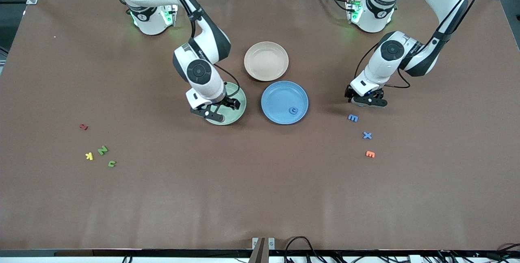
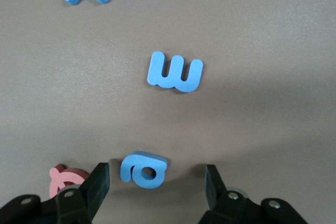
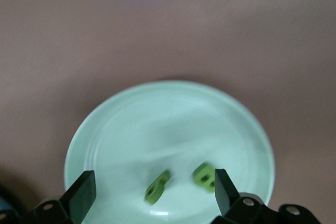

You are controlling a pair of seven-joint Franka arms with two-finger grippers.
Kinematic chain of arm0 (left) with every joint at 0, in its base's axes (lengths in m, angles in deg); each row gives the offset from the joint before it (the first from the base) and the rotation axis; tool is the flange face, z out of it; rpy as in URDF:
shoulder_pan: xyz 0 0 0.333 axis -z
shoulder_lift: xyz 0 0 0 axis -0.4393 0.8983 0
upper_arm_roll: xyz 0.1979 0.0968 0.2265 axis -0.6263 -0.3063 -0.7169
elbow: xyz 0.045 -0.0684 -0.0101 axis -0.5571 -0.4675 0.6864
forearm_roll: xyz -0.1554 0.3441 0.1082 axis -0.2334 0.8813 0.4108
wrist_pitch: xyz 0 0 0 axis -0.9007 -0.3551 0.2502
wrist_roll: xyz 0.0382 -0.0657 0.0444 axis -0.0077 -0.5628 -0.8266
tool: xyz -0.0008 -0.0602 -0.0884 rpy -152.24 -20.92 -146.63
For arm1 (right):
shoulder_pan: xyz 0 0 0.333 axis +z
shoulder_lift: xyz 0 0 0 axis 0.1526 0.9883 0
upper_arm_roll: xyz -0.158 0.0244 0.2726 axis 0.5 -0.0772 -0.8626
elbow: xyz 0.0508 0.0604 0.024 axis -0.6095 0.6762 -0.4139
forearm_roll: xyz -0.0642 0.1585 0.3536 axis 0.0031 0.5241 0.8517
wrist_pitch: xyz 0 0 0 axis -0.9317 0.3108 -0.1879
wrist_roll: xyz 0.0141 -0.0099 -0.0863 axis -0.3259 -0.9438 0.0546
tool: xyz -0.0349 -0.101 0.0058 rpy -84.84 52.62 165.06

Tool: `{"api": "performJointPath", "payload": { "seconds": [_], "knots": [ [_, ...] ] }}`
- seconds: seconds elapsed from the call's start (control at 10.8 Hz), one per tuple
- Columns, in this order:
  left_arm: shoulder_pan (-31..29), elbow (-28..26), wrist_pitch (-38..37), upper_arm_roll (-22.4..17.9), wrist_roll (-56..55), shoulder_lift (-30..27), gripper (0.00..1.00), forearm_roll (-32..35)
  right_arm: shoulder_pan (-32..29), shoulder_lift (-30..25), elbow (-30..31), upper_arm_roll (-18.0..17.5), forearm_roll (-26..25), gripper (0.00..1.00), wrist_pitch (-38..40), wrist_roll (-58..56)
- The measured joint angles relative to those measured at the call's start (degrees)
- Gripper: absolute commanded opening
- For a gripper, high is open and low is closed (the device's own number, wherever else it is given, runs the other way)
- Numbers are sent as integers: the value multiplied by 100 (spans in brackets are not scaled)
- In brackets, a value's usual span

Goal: Sort letters by color into matching plates
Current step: 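Return the right gripper to green letters while the left gripper grasps blue a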

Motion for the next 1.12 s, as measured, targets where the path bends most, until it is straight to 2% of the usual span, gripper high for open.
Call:
{"api": "performJointPath", "payload": {
  "seconds": [0.28, 0.37, 0.56, 0.84, 1.12],
  "knots": [
    [2, -2, 20, -12, 2, 61, 71, 0, -828, -13, -18, 31, -209, 100, 0, -647],
    [1, -2, 32, -21, 3, 63, 55, 0, -1109, -15, -38, 40, -280, 100, 0, -862],
    [1, -2, 45, -26, 3, 63, 16, 0, -1650, -16, -113, 53, -322, 100, 0, -1327],
    [3, -6, 106, -34, 5, -12, 3, 0, -2446, -12, -170, 58, -727, 100, 0, -1686],
    [4, -6, 109, -44, 5, -7, 0, 0, -3107, 51, -307, 53, -818, 100, -3, -2102]
  ]
}}
